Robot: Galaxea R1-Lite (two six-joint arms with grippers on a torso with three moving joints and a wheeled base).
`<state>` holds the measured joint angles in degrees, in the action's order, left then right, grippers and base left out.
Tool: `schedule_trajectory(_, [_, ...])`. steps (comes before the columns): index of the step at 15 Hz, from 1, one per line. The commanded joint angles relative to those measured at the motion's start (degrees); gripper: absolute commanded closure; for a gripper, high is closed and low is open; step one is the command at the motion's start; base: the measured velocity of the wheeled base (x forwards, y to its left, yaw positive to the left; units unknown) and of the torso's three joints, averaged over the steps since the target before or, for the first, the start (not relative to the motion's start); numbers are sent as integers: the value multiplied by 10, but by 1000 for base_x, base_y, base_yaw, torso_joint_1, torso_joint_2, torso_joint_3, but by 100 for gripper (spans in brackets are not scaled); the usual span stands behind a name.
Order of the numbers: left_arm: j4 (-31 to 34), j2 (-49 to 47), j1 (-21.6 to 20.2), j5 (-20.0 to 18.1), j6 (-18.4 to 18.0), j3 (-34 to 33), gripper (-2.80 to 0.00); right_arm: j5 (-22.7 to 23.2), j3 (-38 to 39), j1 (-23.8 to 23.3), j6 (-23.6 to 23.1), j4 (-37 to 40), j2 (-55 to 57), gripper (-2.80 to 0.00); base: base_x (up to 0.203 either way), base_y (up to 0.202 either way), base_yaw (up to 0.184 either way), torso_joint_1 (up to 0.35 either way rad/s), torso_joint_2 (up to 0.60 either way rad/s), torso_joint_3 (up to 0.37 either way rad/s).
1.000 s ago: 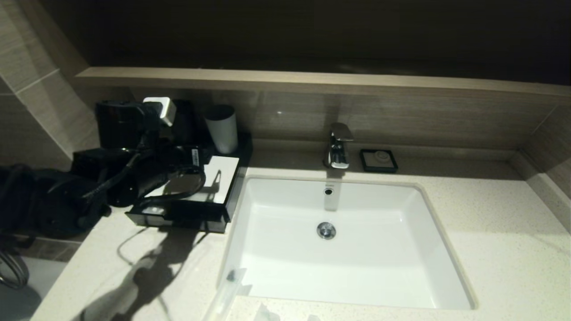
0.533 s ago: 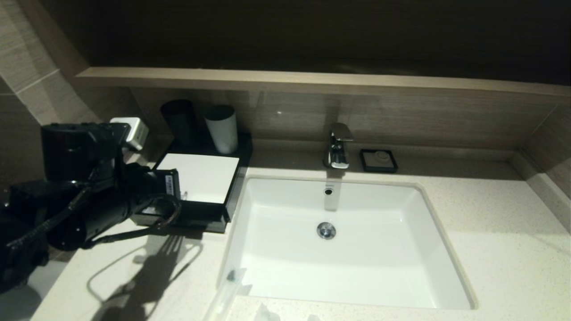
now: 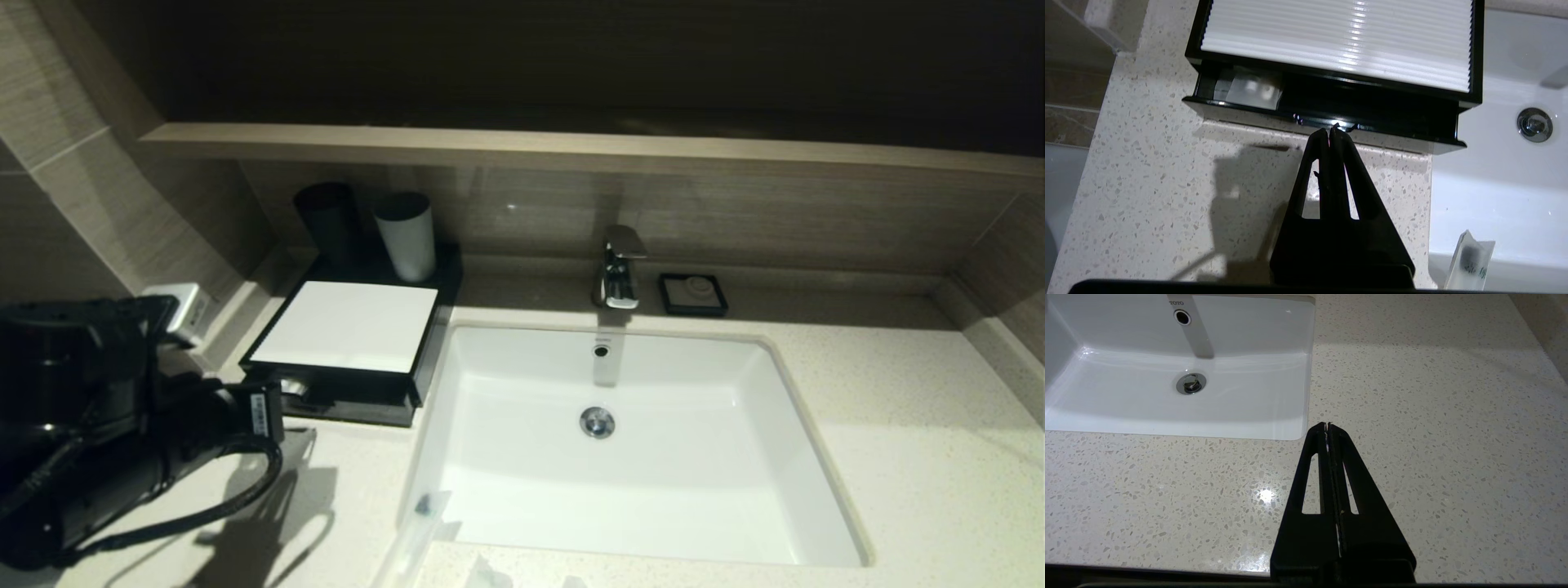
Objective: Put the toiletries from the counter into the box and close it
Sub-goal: Open the drawer
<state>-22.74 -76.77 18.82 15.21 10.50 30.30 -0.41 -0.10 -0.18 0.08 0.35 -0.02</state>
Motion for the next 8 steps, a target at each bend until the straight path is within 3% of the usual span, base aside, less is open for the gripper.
schedule_trajectory(1, [-1,14,-5,-3,1,-20,0,0,0,0,0,0,0,0,0,0,0,0,0,0])
schedule_trajectory(8, [-6,-10,-5,-11,33,-46,0,0,0,0,0,0,-1,0,0,0,0,0,0,0])
